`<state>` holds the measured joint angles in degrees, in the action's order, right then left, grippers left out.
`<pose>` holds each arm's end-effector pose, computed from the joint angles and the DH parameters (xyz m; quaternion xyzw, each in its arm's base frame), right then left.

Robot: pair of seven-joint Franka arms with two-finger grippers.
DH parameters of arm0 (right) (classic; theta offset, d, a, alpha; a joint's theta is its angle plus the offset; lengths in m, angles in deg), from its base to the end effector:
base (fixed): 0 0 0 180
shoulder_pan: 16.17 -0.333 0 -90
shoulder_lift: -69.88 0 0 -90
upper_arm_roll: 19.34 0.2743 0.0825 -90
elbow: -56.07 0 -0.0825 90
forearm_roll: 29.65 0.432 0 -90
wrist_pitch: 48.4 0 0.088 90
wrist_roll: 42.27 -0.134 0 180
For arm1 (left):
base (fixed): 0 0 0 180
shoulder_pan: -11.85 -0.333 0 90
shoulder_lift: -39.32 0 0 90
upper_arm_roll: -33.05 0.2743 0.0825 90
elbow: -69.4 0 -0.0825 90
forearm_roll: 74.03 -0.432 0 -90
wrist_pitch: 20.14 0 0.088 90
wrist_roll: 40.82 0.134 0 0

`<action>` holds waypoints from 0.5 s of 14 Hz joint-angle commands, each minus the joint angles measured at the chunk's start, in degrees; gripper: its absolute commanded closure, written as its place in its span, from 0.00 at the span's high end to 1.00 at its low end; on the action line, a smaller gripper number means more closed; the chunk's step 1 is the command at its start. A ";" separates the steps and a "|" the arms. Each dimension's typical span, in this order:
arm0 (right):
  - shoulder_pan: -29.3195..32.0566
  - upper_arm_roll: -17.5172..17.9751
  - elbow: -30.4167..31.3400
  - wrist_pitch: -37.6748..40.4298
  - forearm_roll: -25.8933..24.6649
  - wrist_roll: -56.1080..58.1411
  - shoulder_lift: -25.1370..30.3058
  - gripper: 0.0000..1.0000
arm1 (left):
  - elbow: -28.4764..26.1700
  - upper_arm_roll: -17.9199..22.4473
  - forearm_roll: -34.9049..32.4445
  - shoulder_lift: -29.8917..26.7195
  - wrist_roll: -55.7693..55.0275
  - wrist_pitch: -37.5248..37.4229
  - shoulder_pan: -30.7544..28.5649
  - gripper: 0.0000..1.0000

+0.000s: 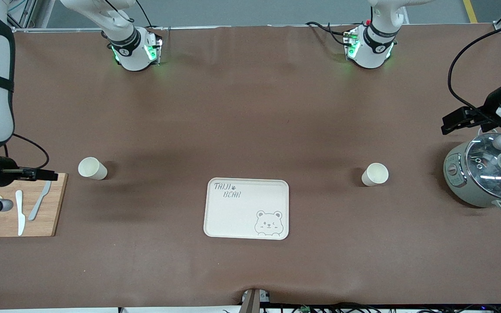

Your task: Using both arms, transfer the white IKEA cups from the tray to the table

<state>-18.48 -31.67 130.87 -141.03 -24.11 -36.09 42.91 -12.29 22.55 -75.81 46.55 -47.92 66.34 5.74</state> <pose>0.6975 -0.0884 0.3921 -0.9967 0.0315 0.0740 0.0093 0.6274 -0.0380 0.5490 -0.9995 -0.0248 0.0197 0.0060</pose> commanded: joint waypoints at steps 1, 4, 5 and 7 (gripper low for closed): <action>-0.67 0.20 -2.74 2.53 -1.06 -0.03 1.12 1.00 | -0.14 0.04 0.02 -1.34 0.25 -0.96 -0.48 1.00; -0.59 0.29 -2.91 2.80 -0.19 0.32 4.29 1.00 | -0.67 0.04 0.11 -3.08 0.95 -0.70 -0.83 1.00; -0.67 0.20 -2.91 2.72 0.17 0.58 7.34 1.00 | -1.54 0.39 0.11 -4.22 1.13 -0.26 -0.04 1.00; -1.64 0.20 -2.65 3.07 -0.35 0.58 11.22 1.00 | -4.87 6.68 0.02 -6.94 1.30 0.88 7.21 1.00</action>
<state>-19.28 -31.65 126.88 -139.00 -24.10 -35.99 49.02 -12.73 24.11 -75.81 43.88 -47.38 66.26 7.22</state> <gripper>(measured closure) 0.000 0.000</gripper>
